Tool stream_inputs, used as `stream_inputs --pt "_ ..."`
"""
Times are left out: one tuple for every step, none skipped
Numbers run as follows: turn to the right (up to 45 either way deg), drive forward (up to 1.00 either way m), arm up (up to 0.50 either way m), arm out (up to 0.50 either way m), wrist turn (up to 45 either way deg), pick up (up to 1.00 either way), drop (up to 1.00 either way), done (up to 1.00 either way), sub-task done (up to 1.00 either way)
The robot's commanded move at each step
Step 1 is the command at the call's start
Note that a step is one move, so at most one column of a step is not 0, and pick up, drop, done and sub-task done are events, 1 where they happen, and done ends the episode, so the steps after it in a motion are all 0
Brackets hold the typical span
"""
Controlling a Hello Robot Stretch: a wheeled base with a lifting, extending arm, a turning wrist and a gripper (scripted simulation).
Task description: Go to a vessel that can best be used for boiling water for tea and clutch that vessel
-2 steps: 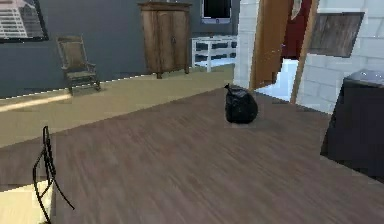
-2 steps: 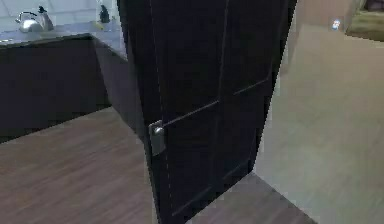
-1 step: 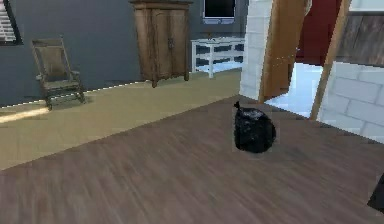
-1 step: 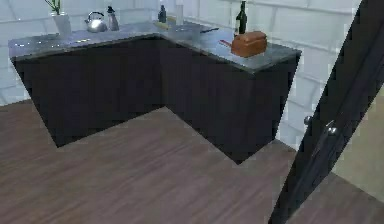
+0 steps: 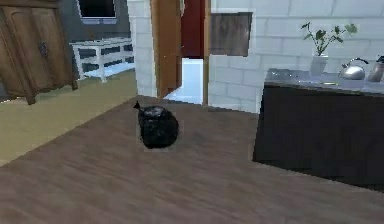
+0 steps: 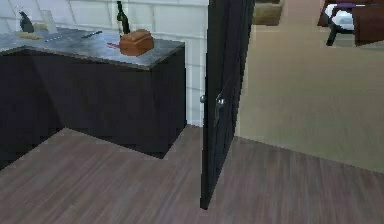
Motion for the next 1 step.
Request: stream_inputs --pt "0.0 0.05 0.00 0.00 0.0 0.00 0.00 0.00 0.00"
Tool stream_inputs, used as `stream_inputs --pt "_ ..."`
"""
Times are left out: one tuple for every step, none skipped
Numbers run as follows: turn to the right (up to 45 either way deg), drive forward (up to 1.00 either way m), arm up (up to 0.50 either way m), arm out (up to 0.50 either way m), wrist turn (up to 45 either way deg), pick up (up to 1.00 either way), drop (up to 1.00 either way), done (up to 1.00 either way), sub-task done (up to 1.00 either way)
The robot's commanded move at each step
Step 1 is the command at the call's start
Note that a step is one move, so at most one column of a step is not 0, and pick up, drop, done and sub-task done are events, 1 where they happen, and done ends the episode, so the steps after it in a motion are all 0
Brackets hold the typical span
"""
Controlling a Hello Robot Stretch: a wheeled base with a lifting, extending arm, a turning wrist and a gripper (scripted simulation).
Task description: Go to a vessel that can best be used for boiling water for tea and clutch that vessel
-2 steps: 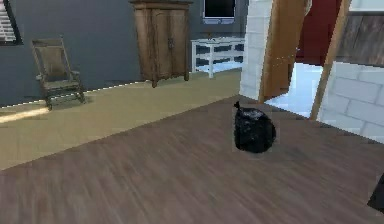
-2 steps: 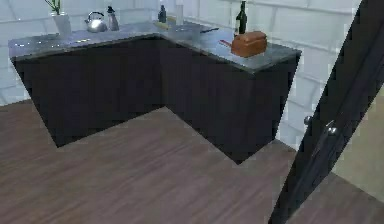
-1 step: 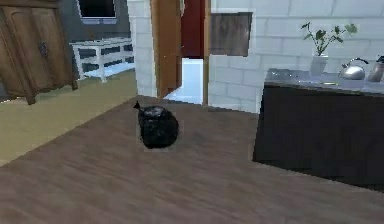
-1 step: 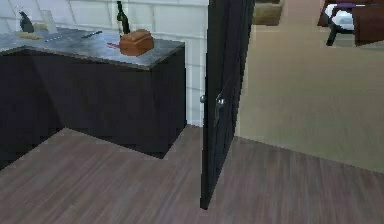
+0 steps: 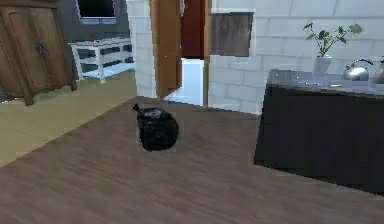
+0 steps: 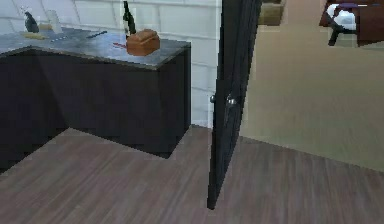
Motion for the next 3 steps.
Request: stream_inputs --pt "45.0 0.00 0.00 0.00 0.0 0.00 0.00 0.00 0.00" --pt "0.0 1.00 0.00 0.00 0.0 0.00 0.00 0.00 0.00" --pt "0.0 0.45 0.00 0.00 0.0 0.00 0.00 0.00 0.00"
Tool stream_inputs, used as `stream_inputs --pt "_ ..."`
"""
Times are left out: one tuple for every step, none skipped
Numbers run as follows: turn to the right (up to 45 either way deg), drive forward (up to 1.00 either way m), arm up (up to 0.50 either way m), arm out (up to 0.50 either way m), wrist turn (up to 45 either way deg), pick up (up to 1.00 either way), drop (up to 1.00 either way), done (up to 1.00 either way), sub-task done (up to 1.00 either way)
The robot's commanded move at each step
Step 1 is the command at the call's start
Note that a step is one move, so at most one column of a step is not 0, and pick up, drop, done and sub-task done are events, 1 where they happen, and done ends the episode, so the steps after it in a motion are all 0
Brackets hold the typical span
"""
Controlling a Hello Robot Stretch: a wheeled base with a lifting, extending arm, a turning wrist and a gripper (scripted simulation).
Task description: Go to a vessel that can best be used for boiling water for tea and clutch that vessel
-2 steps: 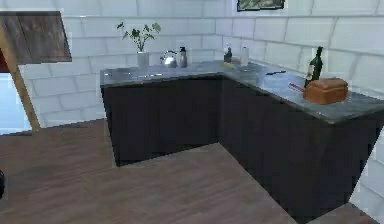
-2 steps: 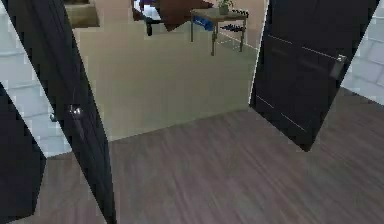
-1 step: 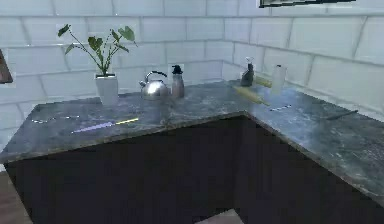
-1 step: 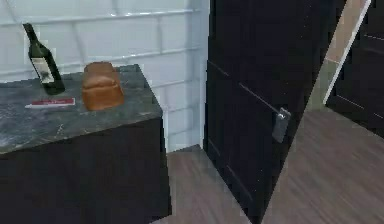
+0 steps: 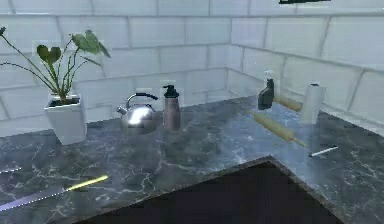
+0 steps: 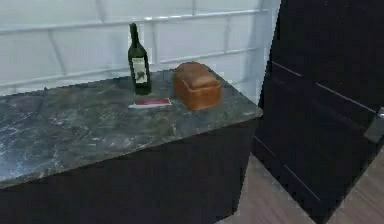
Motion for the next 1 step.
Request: stream_inputs --pt "-45.0 0.00 0.00 0.00 0.0 0.00 0.00 0.00 0.00"
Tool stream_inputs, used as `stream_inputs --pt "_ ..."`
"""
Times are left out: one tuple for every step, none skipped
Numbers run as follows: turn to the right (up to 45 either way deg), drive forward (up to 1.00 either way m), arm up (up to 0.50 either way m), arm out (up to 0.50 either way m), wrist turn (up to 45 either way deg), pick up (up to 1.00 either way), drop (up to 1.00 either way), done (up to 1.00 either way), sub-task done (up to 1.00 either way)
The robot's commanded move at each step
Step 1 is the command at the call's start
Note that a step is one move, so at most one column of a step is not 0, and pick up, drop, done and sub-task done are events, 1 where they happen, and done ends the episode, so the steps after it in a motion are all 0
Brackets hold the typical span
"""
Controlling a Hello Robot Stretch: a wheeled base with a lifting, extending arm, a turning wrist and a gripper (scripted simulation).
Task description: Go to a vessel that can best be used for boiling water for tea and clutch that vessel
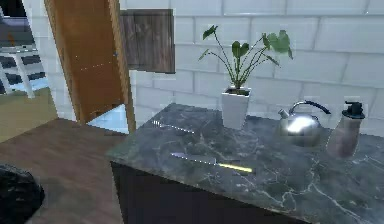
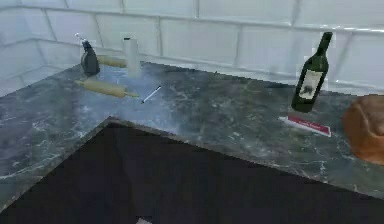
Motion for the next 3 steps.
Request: stream_inputs --pt "-45.0 0.00 0.00 0.00 0.0 0.00 0.00 0.00 0.00" --pt "-12.0 0.00 0.00 0.00 0.0 0.00 0.00 0.00 0.00" --pt "45.0 0.00 0.00 0.00 0.0 0.00 0.00 0.00 0.00"
